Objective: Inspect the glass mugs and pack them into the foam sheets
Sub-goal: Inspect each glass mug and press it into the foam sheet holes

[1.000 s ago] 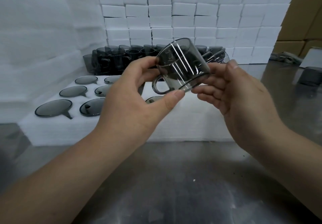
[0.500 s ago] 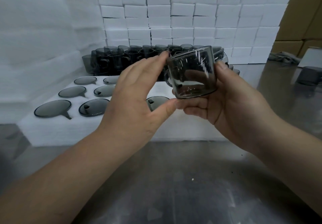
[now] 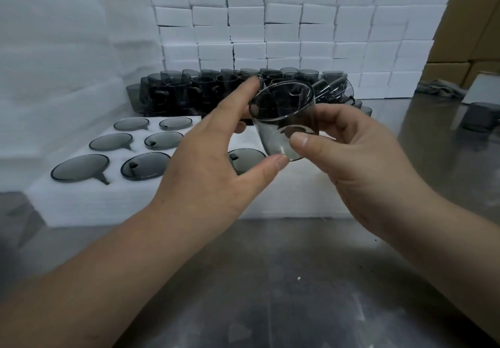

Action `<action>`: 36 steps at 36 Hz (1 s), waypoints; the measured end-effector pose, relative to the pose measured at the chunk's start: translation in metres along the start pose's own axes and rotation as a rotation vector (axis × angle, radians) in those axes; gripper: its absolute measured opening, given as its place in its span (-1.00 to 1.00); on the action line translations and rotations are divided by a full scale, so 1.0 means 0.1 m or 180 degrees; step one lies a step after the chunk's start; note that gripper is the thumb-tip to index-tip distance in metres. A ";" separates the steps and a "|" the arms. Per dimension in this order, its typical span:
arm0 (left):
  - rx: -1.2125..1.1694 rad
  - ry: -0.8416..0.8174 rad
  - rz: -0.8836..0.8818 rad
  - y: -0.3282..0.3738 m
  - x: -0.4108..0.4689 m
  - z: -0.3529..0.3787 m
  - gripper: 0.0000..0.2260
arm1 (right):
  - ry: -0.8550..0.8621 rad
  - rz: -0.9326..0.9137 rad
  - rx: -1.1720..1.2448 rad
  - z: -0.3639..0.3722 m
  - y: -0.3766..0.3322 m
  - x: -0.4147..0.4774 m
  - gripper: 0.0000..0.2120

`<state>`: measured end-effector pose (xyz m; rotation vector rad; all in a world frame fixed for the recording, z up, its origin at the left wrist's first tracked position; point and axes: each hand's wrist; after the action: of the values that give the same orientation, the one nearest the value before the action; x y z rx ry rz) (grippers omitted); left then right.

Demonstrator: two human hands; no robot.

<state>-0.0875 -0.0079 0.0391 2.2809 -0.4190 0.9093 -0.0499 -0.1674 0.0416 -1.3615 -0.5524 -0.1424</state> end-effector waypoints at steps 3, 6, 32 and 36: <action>0.0084 -0.0073 0.0015 0.00 0.00 0.02 -0.38 | -0.0027 -0.0032 -0.0049 0.02 0.00 -0.04 -0.56; 0.0077 -0.0012 -0.0036 -0.03 0.00 0.03 -0.48 | -0.0115 -0.0003 -0.0166 0.03 0.00 -0.05 -0.47; 0.0499 0.0366 -0.0435 -0.03 0.03 0.06 -0.56 | 0.0223 -0.1148 -0.2244 -0.23 -0.17 0.11 -0.65; 0.0880 0.0398 0.0021 0.01 0.01 0.09 -0.55 | -0.0125 -0.1263 -0.2448 -0.07 -0.16 -0.01 -0.51</action>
<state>-0.0826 -0.0146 0.0346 2.4518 -0.2590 1.1680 -0.0550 -0.1782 0.0542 -1.9818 -0.8455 -0.7088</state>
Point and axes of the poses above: each hand's wrist, its own x-axis towards the middle knuckle, its own z-axis out of the palm, y = z × x, and after that the axes turned 4 degrees about x, right-handed
